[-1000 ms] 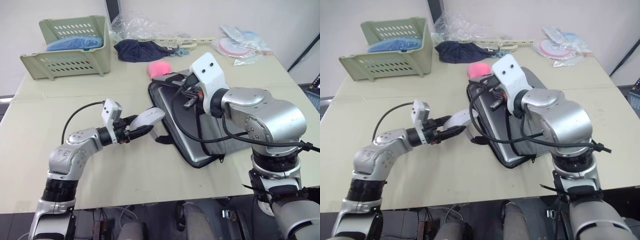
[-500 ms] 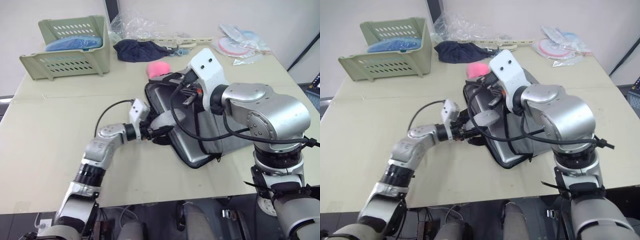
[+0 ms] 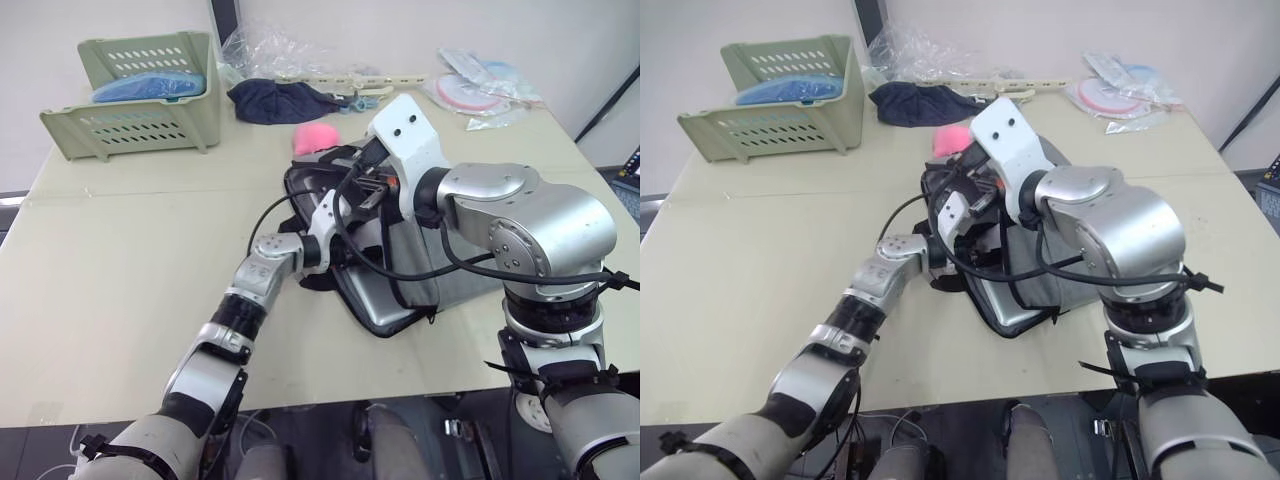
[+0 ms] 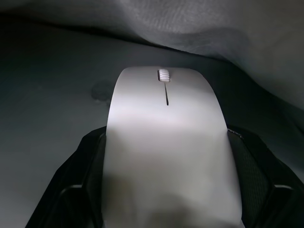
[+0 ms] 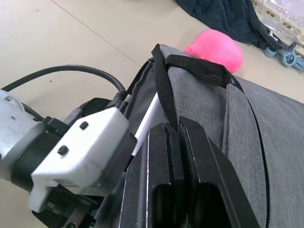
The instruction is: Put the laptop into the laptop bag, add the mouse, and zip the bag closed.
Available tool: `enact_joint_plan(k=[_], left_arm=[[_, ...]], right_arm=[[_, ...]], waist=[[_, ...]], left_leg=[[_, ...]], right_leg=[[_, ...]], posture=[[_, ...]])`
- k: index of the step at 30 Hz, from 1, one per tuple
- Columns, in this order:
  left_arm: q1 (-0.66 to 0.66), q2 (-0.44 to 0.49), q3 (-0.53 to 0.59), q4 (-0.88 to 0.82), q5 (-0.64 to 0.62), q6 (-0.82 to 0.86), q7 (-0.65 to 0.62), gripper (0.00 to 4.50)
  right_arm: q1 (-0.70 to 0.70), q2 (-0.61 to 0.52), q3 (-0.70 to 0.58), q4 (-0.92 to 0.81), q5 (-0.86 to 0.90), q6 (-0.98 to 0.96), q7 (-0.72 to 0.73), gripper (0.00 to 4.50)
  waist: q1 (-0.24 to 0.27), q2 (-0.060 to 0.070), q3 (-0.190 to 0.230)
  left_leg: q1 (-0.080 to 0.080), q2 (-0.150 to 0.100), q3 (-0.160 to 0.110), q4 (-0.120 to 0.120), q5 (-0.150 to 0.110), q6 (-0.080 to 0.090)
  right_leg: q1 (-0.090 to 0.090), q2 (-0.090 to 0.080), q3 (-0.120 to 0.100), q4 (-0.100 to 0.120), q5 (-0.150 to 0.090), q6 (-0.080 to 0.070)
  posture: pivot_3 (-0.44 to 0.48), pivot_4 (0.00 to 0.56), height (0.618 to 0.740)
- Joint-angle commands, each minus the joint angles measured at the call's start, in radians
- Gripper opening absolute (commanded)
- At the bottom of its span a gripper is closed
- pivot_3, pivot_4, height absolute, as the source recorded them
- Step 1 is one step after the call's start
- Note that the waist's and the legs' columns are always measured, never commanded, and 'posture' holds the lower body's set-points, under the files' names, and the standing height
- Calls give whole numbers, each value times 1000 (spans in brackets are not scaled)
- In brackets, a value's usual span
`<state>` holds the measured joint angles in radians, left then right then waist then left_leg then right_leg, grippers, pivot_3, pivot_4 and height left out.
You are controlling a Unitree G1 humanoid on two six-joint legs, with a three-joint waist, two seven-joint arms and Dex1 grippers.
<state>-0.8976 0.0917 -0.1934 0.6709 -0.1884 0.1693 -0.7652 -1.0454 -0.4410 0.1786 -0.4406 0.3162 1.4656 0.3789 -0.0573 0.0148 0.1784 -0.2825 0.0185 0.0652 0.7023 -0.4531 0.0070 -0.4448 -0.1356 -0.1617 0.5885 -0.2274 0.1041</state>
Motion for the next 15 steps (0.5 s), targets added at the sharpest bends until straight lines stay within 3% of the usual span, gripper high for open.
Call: enact_joint_plan(k=[1, 15], left_arm=[[-43, -12, 18, 81, 31, -49, 11, 2807], [-161, -68, 54, 411, 121, -202, 29, 2807]], right_arm=[[-59, 11, -19, -48, 8, -16, -5, 112], [-91, 18, -21, -44, 2, -11, -13, 112]], waist=[[0, 0, 0], [2, 0, 0]], left_leg=[[0, 0, 0, 0, 0, 0], [0, 0, 0, 0, 0, 1]], right_leg=[[0, 0, 0, 0, 0, 0], [0, -1, 0, 0, 0, 0]], posture=[[0, 150, 740], [0, 150, 740]])
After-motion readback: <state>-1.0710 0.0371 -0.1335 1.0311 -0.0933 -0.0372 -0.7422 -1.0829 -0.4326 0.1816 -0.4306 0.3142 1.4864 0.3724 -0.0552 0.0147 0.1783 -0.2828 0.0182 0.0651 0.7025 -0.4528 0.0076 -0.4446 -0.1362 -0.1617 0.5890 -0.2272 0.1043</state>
